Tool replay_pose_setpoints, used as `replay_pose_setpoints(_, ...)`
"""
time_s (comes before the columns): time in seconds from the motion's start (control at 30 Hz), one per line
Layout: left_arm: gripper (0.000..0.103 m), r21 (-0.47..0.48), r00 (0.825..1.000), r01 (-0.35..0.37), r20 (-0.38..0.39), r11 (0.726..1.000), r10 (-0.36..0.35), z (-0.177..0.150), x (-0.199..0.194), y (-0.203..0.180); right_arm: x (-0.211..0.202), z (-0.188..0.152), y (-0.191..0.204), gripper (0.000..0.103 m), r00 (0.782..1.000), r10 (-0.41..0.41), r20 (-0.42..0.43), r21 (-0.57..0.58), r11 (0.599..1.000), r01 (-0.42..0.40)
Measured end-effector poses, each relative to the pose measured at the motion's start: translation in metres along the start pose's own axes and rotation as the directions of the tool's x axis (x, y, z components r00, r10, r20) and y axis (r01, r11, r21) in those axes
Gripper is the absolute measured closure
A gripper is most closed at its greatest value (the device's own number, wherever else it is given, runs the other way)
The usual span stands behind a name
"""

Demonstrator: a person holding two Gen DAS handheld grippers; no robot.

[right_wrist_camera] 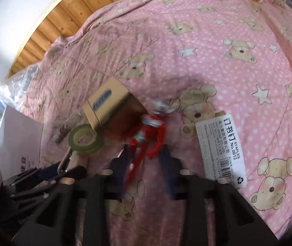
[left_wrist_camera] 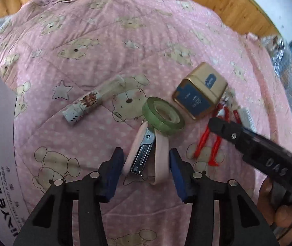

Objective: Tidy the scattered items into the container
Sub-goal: 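Grasp the pink stapler with the left gripper while the right gripper grasps the red toy figure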

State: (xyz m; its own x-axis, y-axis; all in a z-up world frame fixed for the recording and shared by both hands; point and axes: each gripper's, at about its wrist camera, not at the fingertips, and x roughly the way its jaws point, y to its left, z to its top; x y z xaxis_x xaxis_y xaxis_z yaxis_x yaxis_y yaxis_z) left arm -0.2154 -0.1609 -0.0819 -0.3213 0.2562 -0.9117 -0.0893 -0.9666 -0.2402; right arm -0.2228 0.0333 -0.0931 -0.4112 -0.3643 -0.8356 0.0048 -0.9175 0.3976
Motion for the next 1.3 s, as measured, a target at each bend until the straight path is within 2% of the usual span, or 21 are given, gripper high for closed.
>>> replay_pose_setpoints(0.17, 0.060, -0.030, 0.999, 0.043, 0.030, 0.999, -0.042, -0.010, -0.025, -0.001, -0.017, -0.012, -0.008, 0.091, 0.999, 0.030, -0.012, -0.003, 1.000, -0.030)
replay_pose_setpoints(0.2, 0.060, -0.046, 0.998, 0.065, 0.028, 0.997, -0.064, -0.013, -0.028, 0.000, -0.020, -0.015, -0.008, 0.091, 0.999, 0.031, -0.015, -0.005, 0.999, -0.031)
replay_pose_setpoints(0.27, 0.060, -0.104, 0.989, 0.145, 0.014, 0.984, -0.144, -0.018, -0.033, 0.005, -0.025, -0.020, -0.007, 0.091, 0.999, 0.038, -0.023, -0.012, 0.999, -0.038)
replay_pose_setpoints(0.33, 0.060, -0.172, 0.974, 0.223, 0.003, 0.960, -0.226, -0.023, -0.036, 0.014, -0.025, -0.023, -0.004, 0.091, 0.999, 0.034, -0.026, -0.014, 0.999, -0.034)
replay_pose_setpoints(0.37, 0.058, -0.200, 0.975, 0.217, -0.001, 0.955, -0.221, -0.025, -0.035, 0.018, -0.025, -0.025, -0.003, 0.091, 0.999, 0.031, -0.028, -0.015, 0.999, -0.032)
replay_pose_setpoints(0.43, 0.052, -0.270, 0.990, 0.133, -0.004, 0.954, -0.139, -0.030, -0.032, 0.032, -0.022, -0.026, 0.000, 0.090, 0.999, 0.032, -0.037, -0.016, 0.999, -0.032)
replay_pose_setpoints(0.5, 0.050, -0.303, 0.993, 0.117, 0.004, 0.946, -0.122, -0.034, -0.033, 0.041, -0.020, -0.028, 0.002, 0.088, 0.999, 0.030, -0.044, -0.016, 0.999, -0.031)
replay_pose_setpoints(0.57, 0.048, -0.277, 0.996, 0.085, 0.016, 0.957, -0.084, -0.035, -0.039, 0.039, -0.019, -0.029, 0.004, 0.083, 0.998, 0.033, -0.047, -0.015, 0.999, -0.033)
replay_pose_setpoints(0.67, 0.044, -0.188, 0.999, 0.012, 0.054, 0.982, -0.002, -0.038, -0.054, 0.027, -0.021, -0.031, 0.005, 0.069, 0.999, 0.028, -0.038, -0.012, 1.000, -0.029)
replay_pose_setpoints(0.77, 0.043, -0.082, 0.992, -0.059, 0.109, 0.995, 0.068, -0.043, -0.066, 0.015, -0.018, -0.032, 0.003, 0.068, 0.999, 0.028, -0.046, -0.005, 1.000, -0.028)
replay_pose_setpoints(0.93, 0.039, 0.094, 0.982, -0.108, 0.164, 0.990, 0.092, -0.052, -0.069, 0.000, -0.013, -0.035, 0.003, 0.067, 0.998, 0.028, -0.053, 0.002, 1.000, -0.028)
replay_pose_setpoints(1.03, 0.039, 0.151, 0.987, -0.087, 0.145, 0.985, 0.065, -0.046, -0.050, -0.006, -0.012, -0.035, 0.006, 0.066, 0.999, 0.020, -0.042, -0.010, 1.000, -0.021)
replay_pose_setpoints(1.07, 0.042, 0.157, 0.991, -0.085, 0.118, 0.984, 0.067, -0.045, -0.043, -0.007, -0.012, -0.035, 0.007, 0.067, 0.999, 0.013, -0.035, -0.015, 1.000, -0.013)
replay_pose_setpoints(1.1, 0.051, 0.154, 0.993, -0.076, 0.099, 0.985, 0.061, -0.044, -0.038, -0.007, -0.011, -0.034, 0.007, 0.076, 0.999, 0.011, -0.033, -0.020, 1.000, -0.012)
replay_pose_setpoints(1.13, 0.068, 0.140, 0.995, -0.060, 0.091, 0.988, 0.047, -0.043, -0.036, -0.005, -0.011, -0.033, 0.006, 0.076, 0.999, 0.009, -0.032, -0.025, 1.000, -0.010)
replay_pose_setpoints(1.17, 0.074, 0.116, 0.996, -0.037, 0.079, 0.993, 0.027, -0.042, -0.034, -0.003, -0.011, -0.033, 0.006, 0.077, 1.000, 0.009, -0.030, -0.029, 1.000, -0.010)
replay_pose_setpoints(1.27, 0.075, -0.002, 0.996, 0.071, 0.049, 0.997, -0.071, -0.041, -0.040, 0.004, -0.021, -0.030, 0.001, 0.077, 0.997, 0.078, -0.011, -0.003, 0.997, -0.078)
replay_pose_setpoints(1.3, 0.075, -0.022, 0.996, 0.084, 0.044, 0.996, -0.083, -0.042, -0.041, 0.005, -0.024, -0.029, 0.000, 0.077, 0.995, 0.102, -0.009, 0.007, 0.995, -0.102)
